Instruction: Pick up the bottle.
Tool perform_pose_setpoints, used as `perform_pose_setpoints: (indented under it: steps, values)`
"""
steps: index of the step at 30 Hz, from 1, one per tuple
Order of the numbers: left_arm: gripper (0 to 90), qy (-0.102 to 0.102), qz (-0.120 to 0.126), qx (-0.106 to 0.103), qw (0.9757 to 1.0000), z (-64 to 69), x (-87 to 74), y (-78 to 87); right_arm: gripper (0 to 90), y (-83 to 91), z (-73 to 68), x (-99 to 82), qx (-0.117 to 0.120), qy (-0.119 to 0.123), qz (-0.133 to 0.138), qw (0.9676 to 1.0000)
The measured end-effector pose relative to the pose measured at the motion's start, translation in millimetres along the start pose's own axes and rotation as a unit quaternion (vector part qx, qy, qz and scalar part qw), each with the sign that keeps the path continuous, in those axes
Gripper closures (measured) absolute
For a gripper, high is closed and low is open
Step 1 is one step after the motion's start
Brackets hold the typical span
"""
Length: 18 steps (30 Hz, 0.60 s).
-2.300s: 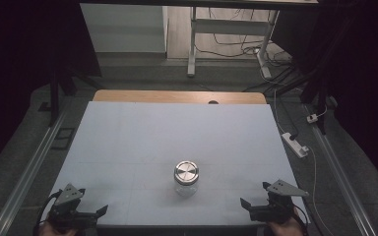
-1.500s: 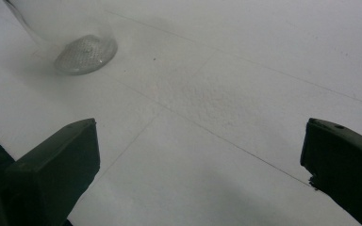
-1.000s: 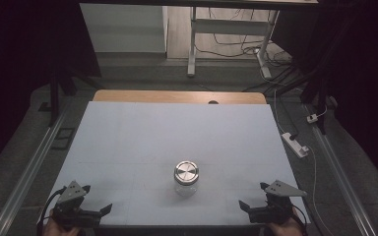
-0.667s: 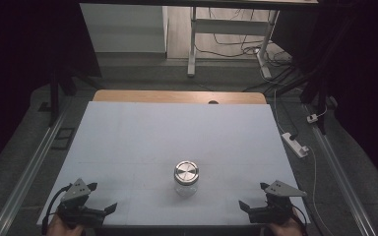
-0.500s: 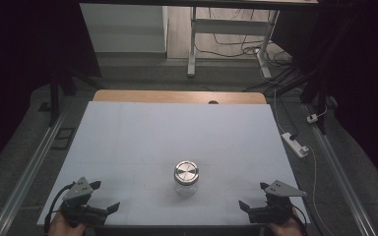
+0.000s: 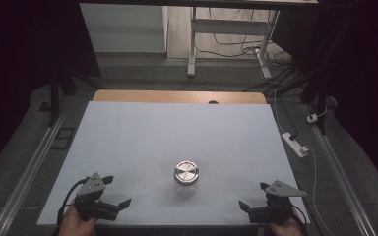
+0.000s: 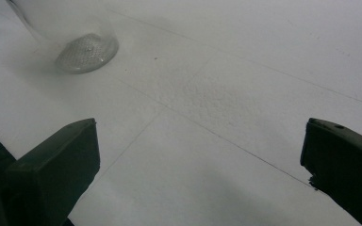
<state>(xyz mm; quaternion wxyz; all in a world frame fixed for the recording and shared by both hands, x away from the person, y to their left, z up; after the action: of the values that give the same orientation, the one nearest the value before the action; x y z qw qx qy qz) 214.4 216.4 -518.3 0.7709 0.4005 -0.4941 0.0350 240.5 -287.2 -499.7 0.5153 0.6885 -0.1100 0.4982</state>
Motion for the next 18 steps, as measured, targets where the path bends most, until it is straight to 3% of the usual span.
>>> perform_pose_setpoints:
  steps: [8,18]
  values:
    - [0.0,-0.001,0.002,-0.016,0.9999,-0.4,13.0,-18.3,0.0,-0.2,0.3,-0.1,0.002,-0.001,0.0,1.0]
    - [0.0,-0.017,-0.023,-0.027,0.9992,2.4,29.7,-41.1,0.0,-0.4,0.2,-0.1,0.004,0.001,-0.002,1.0]
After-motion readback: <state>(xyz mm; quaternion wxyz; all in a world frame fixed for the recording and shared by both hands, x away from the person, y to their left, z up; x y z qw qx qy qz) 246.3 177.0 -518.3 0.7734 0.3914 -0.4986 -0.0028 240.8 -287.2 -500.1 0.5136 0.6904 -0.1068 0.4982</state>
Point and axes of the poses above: each handheld gripper's, and its own axes: y roughly backward along the jaws, x roughly out of its top, z roughly to its right, the point moved 1 cm from there along -y, roughly forward along the jaws, and after that the axes turned 6 degrees about -x, right-handed, at the moved point
